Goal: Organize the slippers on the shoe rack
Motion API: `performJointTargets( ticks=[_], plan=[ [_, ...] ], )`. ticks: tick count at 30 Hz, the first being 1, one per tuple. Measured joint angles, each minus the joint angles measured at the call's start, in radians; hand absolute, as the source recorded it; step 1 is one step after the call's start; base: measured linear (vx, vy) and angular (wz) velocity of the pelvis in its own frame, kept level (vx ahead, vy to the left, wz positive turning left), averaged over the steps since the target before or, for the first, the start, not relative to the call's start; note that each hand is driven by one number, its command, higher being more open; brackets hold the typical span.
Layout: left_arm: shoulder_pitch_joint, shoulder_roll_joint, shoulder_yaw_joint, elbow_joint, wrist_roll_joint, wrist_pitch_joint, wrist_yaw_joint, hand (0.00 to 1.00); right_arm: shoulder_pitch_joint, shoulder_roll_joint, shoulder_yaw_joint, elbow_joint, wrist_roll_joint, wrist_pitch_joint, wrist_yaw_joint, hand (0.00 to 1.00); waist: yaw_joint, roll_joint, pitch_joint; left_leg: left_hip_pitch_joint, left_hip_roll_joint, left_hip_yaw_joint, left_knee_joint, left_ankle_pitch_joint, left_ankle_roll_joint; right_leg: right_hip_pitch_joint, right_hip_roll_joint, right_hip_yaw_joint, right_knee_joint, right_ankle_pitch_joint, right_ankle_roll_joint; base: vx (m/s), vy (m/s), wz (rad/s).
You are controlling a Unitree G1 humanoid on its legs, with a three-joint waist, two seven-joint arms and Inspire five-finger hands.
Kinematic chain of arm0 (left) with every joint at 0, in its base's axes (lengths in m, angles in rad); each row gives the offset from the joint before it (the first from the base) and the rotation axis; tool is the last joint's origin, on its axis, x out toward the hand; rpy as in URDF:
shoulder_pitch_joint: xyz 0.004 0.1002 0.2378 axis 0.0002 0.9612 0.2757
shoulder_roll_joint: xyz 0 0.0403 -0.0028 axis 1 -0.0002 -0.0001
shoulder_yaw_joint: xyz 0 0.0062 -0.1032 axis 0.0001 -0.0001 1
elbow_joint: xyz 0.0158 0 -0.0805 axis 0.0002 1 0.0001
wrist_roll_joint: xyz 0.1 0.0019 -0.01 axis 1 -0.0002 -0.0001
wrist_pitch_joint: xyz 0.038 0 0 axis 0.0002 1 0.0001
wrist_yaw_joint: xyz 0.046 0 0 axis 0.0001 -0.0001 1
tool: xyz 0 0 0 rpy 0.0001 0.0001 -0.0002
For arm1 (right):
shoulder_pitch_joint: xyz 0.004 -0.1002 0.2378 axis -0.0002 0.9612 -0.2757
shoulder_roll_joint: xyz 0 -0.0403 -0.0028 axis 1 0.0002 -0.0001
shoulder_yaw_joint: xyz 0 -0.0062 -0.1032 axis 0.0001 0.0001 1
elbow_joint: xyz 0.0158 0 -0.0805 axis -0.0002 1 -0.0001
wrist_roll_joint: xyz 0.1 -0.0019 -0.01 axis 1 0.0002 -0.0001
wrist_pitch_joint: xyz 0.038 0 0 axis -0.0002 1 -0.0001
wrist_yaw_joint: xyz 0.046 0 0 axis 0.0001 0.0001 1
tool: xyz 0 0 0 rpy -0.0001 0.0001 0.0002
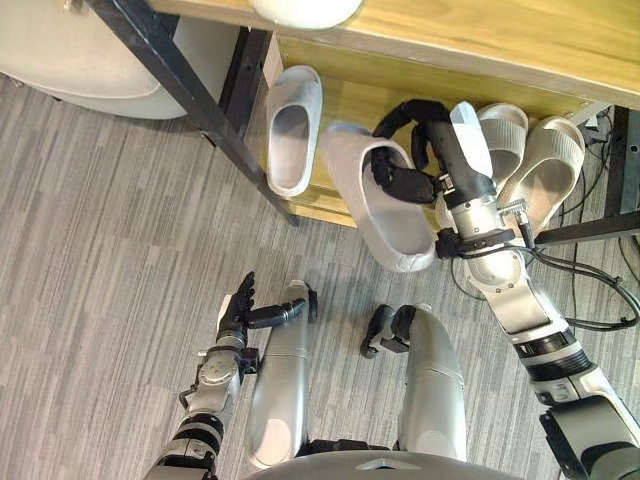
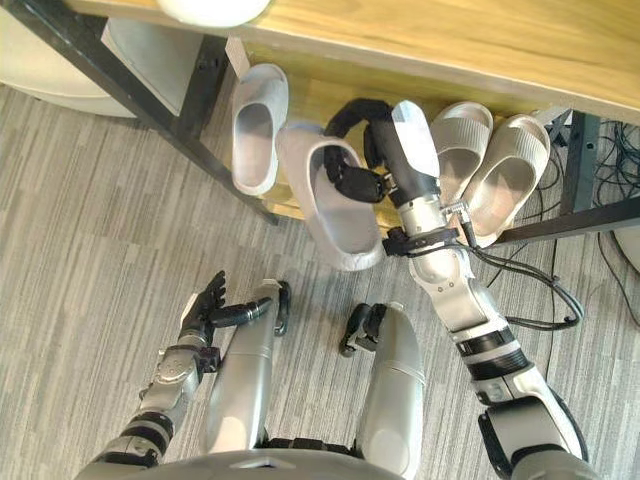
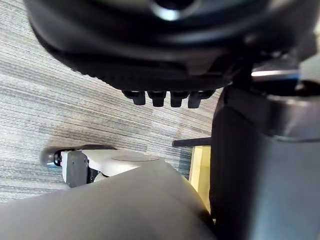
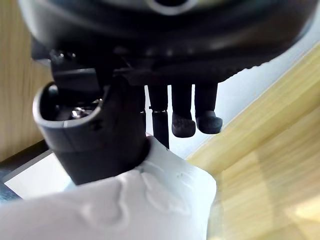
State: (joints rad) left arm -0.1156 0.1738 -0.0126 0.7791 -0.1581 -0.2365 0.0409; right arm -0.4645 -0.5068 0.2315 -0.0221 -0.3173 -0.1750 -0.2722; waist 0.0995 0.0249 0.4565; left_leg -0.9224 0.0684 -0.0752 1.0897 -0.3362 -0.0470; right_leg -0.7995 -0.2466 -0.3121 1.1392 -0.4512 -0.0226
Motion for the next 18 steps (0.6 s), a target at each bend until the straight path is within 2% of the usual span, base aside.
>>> performJointTargets(
  ticks=[4,9,18],
  plan=[
    [-0.003,-0.007,0.021,-0.032,-0.008,-0.002,0.000,1.00,-0.080,0.024,-0.001,0.068,-0.023,0.016,-0.038,0.00,0.008,-0.014,0.005,-0.043,-0.007,-0.019,0.025,0.005,-0.009,-0.029,-0.014,-0.020,0.033,-0.014,-0.010,-0.01,-0.001,0.13],
    [-0.027,-0.021,0.034,-0.038,-0.008,-0.002,0.004,1.00,-0.146,0.051,-0.003,0.173,-0.083,0.057,-0.086,0.00,0.031,-0.020,0.007,-0.085,-0.015,-0.042,0.056,0.004,-0.012,-0.049,-0.025,-0.045,0.063,-0.031,-0.009,-0.02,0.010,0.12],
    [-0.051,-0.052,0.038,-0.050,-0.028,-0.004,0.041,1.00,-0.243,0.121,-0.037,0.354,-0.093,0.122,-0.169,0.00,0.060,-0.029,0.005,-0.152,-0.036,-0.062,0.086,0.008,-0.015,-0.091,-0.052,-0.069,0.100,-0.046,-0.012,-0.02,0.032,0.11]
  ],
)
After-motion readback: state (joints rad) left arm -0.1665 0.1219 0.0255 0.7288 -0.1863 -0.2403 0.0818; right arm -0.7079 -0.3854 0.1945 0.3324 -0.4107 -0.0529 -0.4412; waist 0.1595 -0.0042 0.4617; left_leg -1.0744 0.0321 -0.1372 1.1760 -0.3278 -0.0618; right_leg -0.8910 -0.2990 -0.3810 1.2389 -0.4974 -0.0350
